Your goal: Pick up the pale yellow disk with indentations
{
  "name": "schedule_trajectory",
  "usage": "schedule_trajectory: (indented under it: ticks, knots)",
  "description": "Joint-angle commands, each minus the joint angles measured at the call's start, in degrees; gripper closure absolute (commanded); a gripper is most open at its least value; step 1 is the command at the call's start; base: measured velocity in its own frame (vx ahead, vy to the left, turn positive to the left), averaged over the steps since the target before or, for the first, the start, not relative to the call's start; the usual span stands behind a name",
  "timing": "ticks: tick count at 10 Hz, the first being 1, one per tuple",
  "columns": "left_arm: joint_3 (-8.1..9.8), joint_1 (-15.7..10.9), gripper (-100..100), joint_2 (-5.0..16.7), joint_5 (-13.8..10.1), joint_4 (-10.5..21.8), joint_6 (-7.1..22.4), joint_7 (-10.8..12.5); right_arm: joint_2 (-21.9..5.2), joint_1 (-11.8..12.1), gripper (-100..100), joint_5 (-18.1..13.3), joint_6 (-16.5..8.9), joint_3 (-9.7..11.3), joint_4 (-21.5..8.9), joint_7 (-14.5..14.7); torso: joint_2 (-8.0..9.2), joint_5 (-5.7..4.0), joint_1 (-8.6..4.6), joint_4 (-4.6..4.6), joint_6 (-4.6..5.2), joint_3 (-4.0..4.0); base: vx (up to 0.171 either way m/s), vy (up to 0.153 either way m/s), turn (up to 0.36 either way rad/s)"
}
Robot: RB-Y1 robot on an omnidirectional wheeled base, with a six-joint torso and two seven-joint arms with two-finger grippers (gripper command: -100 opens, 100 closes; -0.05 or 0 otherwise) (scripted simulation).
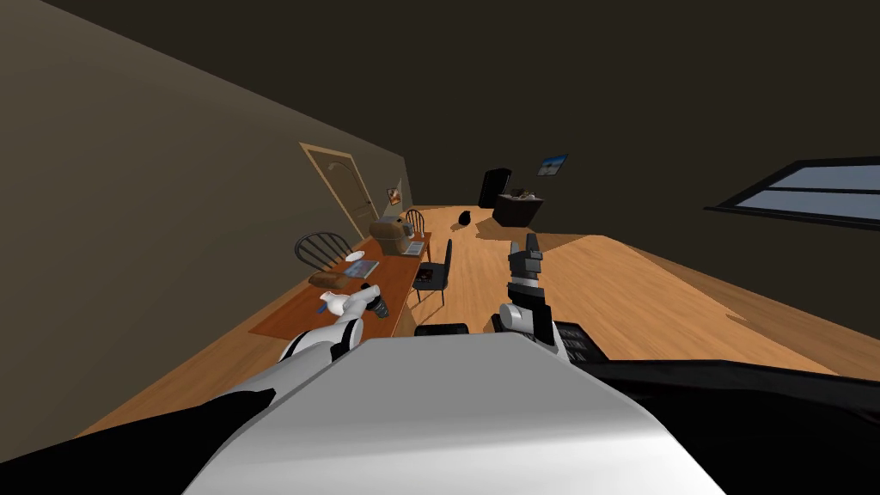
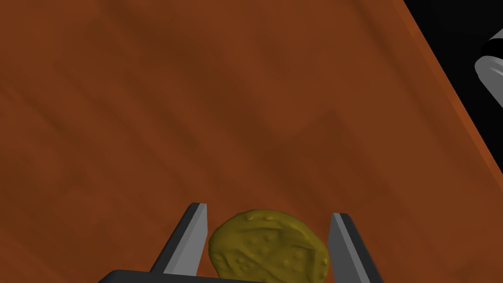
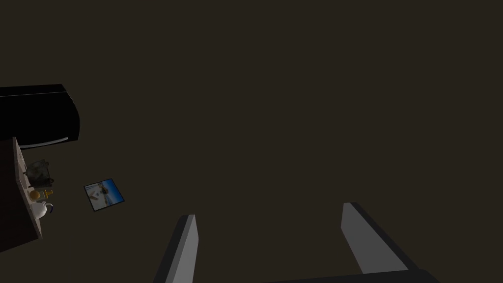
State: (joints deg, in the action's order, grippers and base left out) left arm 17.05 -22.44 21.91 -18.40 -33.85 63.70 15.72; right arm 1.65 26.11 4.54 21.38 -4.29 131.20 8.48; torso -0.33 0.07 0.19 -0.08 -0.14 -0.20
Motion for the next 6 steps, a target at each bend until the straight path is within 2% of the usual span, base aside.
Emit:
schedule_trajectory:
  ticks: [1,2,4,5,6]
  knots:
    - [0.2,-0.6,100,1.0,-0.2,-1.2,2.0,0.1,0.0,0.0,0,0.0,0.0,0.0,0.0,0.0,0.0,0.0,0.0,0.0,0.0,0.0,-0.027,-0.013,-0.019]
    - [0.2,-0.6,100,1.0,-0.2,-1.2,2.0,0.1,0.0,0.0,0,0.0,0.0,0.0,0.0,0.0,0.06,-0.04,-0.03,0.03,0.0,0.04,-0.033,-0.013,-0.013]
    - [0.34,-1.2,100,1.8,-0.4,-2.1,3.8,0.3,0.0,0.0,0,0.0,0.0,0.0,0.0,0.0,0.12,-0.03,-0.07,0.04,0.0,0.08,-0.032,-0.017,-0.008]
    - [0.32,-1.2,100,1.6,-0.3,-1.3,2.9,0.1,0.0,0.0,0,0.0,0.0,0.0,0.0,0.0,0.14,-0.03,-0.08,0.04,0.01,0.08,-0.016,-0.007,-0.003]
    - [0.33,-1.2,0,1.7,-0.4,-1.3,3.0,0.1,0.0,0.0,0,0.0,0.0,0.0,0.0,0.0,0.09,-0.01,-0.05,0.02,0.0,0.05,0.0,0.0,0.0]
